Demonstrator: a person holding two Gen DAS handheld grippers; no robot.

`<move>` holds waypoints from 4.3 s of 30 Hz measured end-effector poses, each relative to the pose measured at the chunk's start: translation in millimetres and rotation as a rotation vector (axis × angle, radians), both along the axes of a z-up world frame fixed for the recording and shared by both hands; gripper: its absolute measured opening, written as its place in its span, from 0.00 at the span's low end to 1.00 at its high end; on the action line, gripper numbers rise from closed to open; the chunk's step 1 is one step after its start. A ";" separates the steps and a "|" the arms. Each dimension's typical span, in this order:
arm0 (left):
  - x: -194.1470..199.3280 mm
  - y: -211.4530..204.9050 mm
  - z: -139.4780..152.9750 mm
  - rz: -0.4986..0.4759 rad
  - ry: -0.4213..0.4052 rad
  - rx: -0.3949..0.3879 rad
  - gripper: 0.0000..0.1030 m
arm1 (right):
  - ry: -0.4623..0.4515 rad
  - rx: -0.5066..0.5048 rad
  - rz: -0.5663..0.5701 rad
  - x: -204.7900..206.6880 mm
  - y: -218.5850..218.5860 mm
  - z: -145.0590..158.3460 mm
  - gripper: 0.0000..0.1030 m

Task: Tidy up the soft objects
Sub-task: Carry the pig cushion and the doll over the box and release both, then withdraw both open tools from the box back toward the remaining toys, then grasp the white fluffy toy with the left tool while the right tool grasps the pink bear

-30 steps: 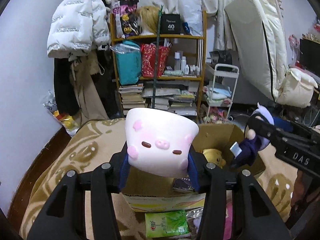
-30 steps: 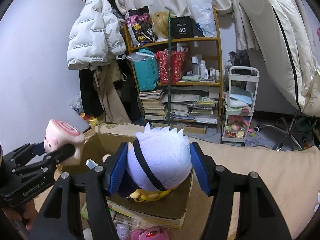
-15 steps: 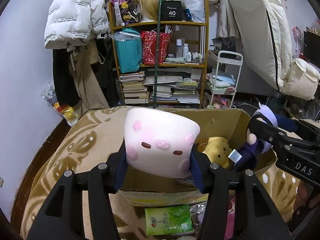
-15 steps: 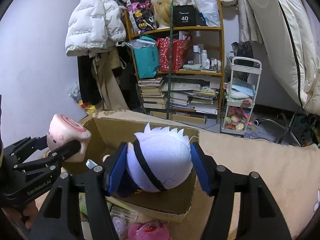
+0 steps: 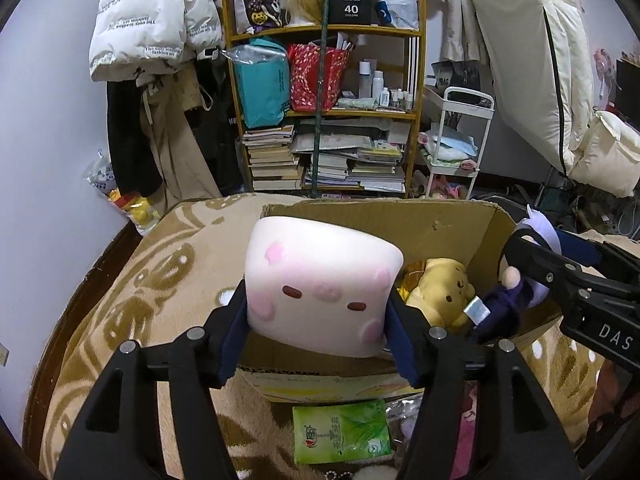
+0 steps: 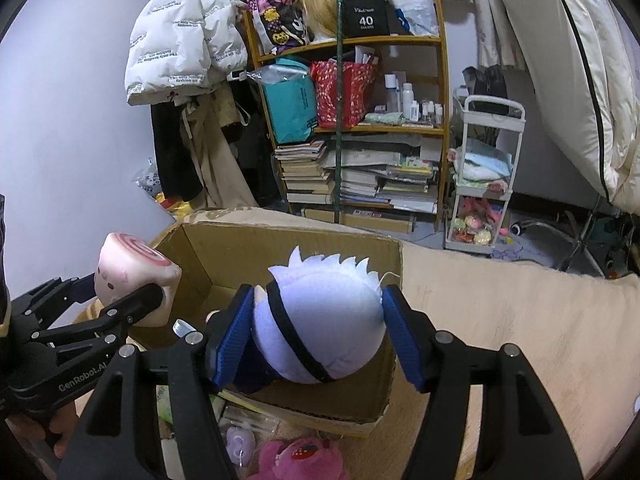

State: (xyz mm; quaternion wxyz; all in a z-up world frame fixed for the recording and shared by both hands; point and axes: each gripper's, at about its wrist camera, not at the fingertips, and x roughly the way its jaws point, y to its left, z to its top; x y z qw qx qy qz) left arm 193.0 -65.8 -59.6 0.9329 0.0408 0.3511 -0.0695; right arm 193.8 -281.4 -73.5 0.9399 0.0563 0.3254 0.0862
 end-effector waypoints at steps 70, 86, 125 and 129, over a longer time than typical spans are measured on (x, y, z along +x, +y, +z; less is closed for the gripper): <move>-116.6 29.8 -0.8 0.090 0.147 0.059 0.96 | 0.093 -0.004 0.019 -112.9 14.0 5.9 1.00; -80.3 11.6 -45.8 0.012 0.324 0.006 0.96 | 0.276 0.056 -0.046 -69.8 2.7 -35.2 1.00; -64.1 -15.2 -113.6 -0.051 0.589 -0.022 0.55 | 0.595 0.076 -0.022 -45.7 15.9 -113.6 0.72; -61.8 -11.1 -114.0 -0.052 0.576 -0.017 0.51 | 0.597 0.083 -0.023 -46.3 15.2 -112.9 0.69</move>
